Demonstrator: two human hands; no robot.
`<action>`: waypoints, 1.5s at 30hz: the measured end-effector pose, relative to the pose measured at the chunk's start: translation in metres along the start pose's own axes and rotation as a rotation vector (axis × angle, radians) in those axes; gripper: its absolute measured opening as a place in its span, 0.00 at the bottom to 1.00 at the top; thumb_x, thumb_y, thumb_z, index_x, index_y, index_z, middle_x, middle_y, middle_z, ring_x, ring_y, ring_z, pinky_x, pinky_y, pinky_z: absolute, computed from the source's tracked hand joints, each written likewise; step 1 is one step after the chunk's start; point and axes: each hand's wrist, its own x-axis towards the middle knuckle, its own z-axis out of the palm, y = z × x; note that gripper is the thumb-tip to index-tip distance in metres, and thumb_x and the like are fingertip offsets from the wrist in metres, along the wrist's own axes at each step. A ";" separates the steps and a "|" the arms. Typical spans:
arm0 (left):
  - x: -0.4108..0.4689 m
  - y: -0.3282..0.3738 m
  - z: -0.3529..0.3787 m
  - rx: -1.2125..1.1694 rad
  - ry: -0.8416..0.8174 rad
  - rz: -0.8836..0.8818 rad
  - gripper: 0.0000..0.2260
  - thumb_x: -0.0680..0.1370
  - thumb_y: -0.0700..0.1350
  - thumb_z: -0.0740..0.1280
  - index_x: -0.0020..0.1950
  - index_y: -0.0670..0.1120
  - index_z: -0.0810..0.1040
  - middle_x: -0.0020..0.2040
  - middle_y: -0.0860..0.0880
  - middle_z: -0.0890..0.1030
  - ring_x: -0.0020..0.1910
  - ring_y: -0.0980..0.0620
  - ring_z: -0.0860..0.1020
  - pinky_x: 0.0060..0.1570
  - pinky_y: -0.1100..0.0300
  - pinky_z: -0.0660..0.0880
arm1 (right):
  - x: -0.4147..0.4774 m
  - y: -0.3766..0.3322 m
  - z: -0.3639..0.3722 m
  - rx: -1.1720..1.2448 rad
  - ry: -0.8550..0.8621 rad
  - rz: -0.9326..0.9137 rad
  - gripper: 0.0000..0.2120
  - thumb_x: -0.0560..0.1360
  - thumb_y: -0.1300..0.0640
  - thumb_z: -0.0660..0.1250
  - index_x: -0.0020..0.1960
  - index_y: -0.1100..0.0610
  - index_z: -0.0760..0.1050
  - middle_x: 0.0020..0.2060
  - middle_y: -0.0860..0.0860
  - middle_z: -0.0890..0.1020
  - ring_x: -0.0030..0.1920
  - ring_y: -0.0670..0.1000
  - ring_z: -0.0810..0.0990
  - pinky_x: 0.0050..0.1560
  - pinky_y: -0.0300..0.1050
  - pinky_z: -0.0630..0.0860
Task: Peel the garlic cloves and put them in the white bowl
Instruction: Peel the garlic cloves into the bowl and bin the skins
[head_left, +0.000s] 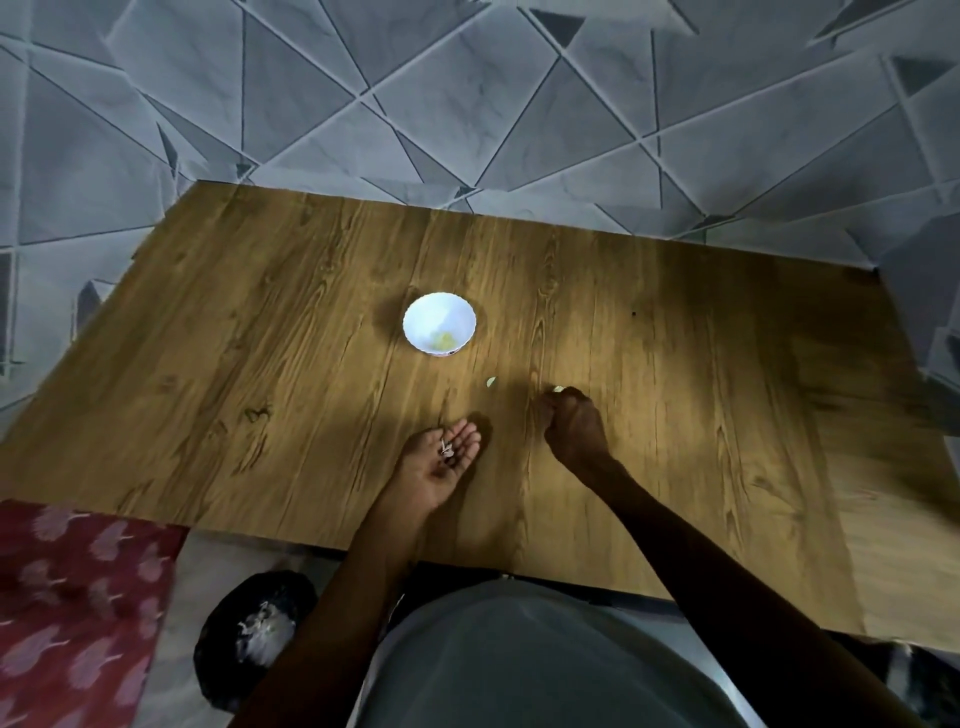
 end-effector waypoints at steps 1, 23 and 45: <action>0.000 0.003 -0.002 0.001 0.003 0.012 0.18 0.85 0.42 0.49 0.53 0.36 0.77 0.67 0.40 0.75 0.62 0.45 0.76 0.63 0.55 0.69 | 0.002 0.001 0.000 -0.014 -0.006 -0.012 0.15 0.75 0.69 0.66 0.60 0.62 0.79 0.54 0.57 0.82 0.53 0.55 0.82 0.49 0.39 0.76; -0.007 0.012 0.012 0.073 0.017 0.052 0.18 0.84 0.41 0.49 0.65 0.34 0.74 0.66 0.39 0.75 0.69 0.44 0.72 0.69 0.54 0.69 | 0.001 -0.010 0.023 -0.185 -0.020 -0.040 0.16 0.82 0.59 0.61 0.68 0.61 0.73 0.68 0.58 0.72 0.66 0.57 0.71 0.64 0.47 0.74; -0.009 -0.002 -0.004 0.065 0.062 0.061 0.17 0.83 0.41 0.50 0.56 0.37 0.77 0.47 0.41 0.80 0.49 0.44 0.77 0.50 0.57 0.73 | -0.051 -0.067 0.018 0.246 -0.150 -0.091 0.08 0.70 0.69 0.67 0.44 0.58 0.80 0.42 0.51 0.83 0.42 0.50 0.81 0.42 0.39 0.75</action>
